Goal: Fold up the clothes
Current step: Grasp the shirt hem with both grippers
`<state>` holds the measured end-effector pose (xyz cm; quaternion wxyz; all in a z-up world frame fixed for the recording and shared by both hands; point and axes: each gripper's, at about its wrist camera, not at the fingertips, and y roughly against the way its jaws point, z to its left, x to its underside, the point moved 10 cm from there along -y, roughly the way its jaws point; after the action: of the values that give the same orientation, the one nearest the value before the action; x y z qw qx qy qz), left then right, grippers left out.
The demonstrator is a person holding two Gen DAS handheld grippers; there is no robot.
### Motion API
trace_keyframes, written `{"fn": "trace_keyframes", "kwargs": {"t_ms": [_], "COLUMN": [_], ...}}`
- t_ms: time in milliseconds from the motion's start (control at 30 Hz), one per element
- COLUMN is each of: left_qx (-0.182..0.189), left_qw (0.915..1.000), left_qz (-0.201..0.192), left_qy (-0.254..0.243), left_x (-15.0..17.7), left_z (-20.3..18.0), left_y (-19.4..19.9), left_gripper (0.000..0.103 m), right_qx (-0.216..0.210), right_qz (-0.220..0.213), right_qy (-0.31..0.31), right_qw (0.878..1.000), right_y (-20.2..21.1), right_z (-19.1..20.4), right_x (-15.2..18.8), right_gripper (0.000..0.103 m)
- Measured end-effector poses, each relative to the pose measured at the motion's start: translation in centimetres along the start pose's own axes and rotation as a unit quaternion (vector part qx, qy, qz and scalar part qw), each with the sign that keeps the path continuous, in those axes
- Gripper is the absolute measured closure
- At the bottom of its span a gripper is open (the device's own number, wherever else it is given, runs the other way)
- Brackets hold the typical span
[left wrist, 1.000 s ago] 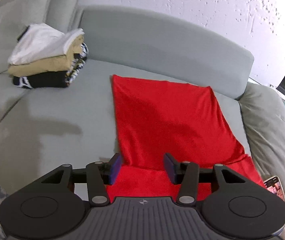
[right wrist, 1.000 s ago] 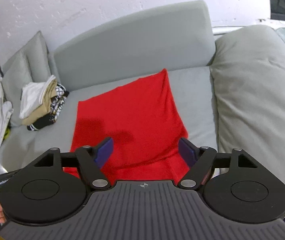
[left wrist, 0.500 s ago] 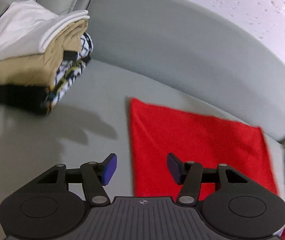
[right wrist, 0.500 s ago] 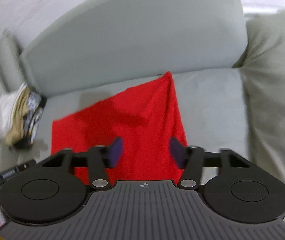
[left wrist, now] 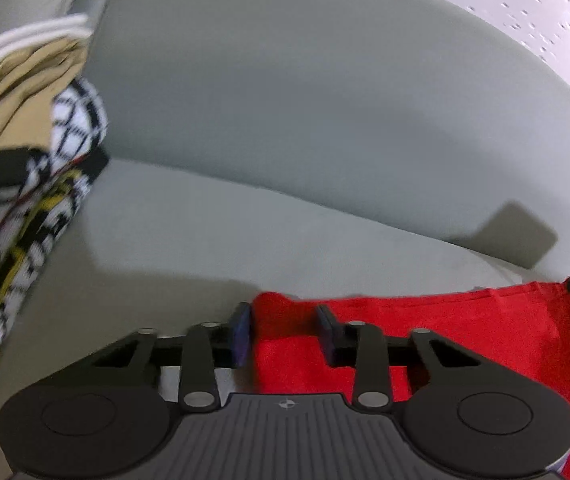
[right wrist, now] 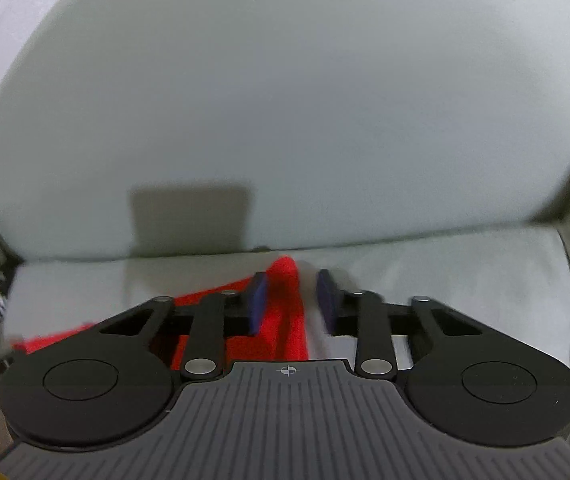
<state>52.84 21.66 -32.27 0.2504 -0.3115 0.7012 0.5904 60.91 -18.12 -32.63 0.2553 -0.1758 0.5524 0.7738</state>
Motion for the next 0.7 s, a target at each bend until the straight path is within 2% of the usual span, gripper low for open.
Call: {"fn": "trace_keyframes", "kwargs": {"t_ms": [33, 100, 200, 300, 433, 533, 633, 700], "left_qx": [0.001, -0.009, -0.019, -0.01, 0.008, 0.031, 0.05, 0.048], "left_qw": [1.0, 0.9998, 0.999, 0.9978, 0.9952, 0.993, 0.9916, 0.9928], "left_qz": [-0.002, -0.012, -0.039, -0.064, -0.097, -0.114, -0.117, -0.106], "left_qy": [-0.006, -0.011, -0.014, -0.015, -0.009, 0.003, 0.023, 0.03], "left_x": [-0.1, -0.4, -1.2, -2.2, -2.4, -1.0, 2.1, 5.2], "left_z": [-0.3, -0.5, -0.7, -1.6, -3.1, -4.1, -5.4, -5.9], "left_y": [0.1, 1.0, 3.6, 8.3, 16.2, 22.7, 28.6, 31.6], "left_gripper": [0.099, 0.099, 0.099, 0.099, 0.099, 0.099, 0.099, 0.099], "right_qx": [0.001, 0.012, 0.039, 0.037, 0.023, 0.007, -0.011, -0.021], "right_qz": [0.008, -0.009, -0.04, -0.064, -0.092, -0.109, -0.117, -0.113], "right_qy": [0.017, 0.042, 0.044, 0.013, -0.023, -0.039, -0.062, -0.08], "right_qw": [1.0, 0.999, 0.997, 0.997, 0.995, 0.993, 0.991, 0.99], "right_y": [-0.4, 0.2, 2.6, 7.1, 15.5, 22.4, 29.4, 32.3], "right_z": [0.3, 0.8, 0.8, 0.9, 1.0, 0.9, -0.2, -0.4], "right_x": [0.1, 0.1, 0.0, 0.1, 1.3, 3.4, 6.3, 9.2], "right_gripper": [0.097, 0.099, 0.099, 0.099, 0.099, 0.099, 0.099, 0.099]}}
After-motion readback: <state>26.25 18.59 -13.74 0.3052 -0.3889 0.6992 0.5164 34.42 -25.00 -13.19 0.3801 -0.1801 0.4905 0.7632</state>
